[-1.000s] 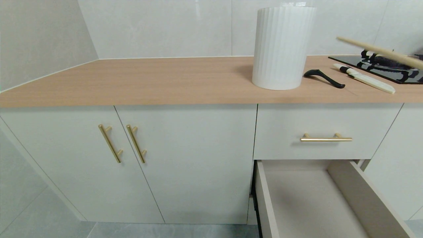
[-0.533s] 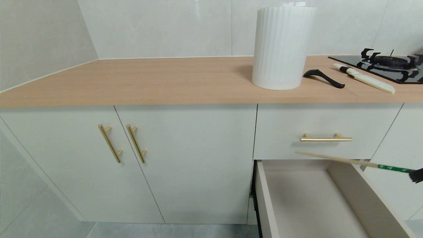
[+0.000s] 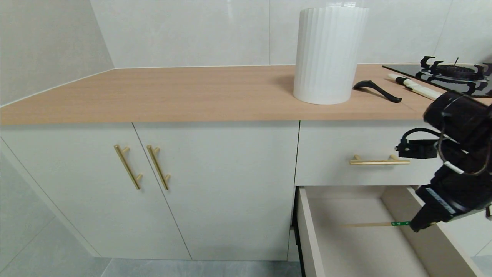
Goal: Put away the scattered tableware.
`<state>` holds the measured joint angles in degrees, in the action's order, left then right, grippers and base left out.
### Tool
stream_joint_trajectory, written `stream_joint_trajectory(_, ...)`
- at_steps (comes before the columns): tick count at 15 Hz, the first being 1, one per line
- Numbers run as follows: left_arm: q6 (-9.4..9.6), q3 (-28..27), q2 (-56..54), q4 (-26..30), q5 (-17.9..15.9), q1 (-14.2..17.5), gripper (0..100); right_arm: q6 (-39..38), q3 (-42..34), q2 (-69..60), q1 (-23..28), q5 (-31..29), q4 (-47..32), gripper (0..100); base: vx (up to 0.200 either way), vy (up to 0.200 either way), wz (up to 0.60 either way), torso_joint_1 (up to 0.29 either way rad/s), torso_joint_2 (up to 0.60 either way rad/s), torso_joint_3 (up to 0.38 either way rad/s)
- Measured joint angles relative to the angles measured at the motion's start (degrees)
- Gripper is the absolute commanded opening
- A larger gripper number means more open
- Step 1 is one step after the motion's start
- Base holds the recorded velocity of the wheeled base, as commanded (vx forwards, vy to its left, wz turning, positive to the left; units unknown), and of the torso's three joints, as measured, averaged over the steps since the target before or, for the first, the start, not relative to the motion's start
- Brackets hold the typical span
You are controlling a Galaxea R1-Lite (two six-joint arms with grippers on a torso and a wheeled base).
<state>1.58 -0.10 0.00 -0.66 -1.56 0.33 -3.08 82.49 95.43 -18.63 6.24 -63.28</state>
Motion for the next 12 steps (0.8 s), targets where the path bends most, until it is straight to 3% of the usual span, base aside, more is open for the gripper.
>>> stream_joint_trajectory(7,-0.02,0.0,0.0,0.0,0.0,0.0,100,-8.5,-10.2,10.7,-4.5,-7.7,23.8,0,0.000,0.000,0.00,0.000,0.00,0.000)
stream_joint_trajectory(12,0.00,0.0,0.0,0.0,0.0,0.0,100,-10.2,-17.5,18.2,-6.6,-10.5,42.1,0,0.000,0.000,0.00,0.000,0.00,0.000)
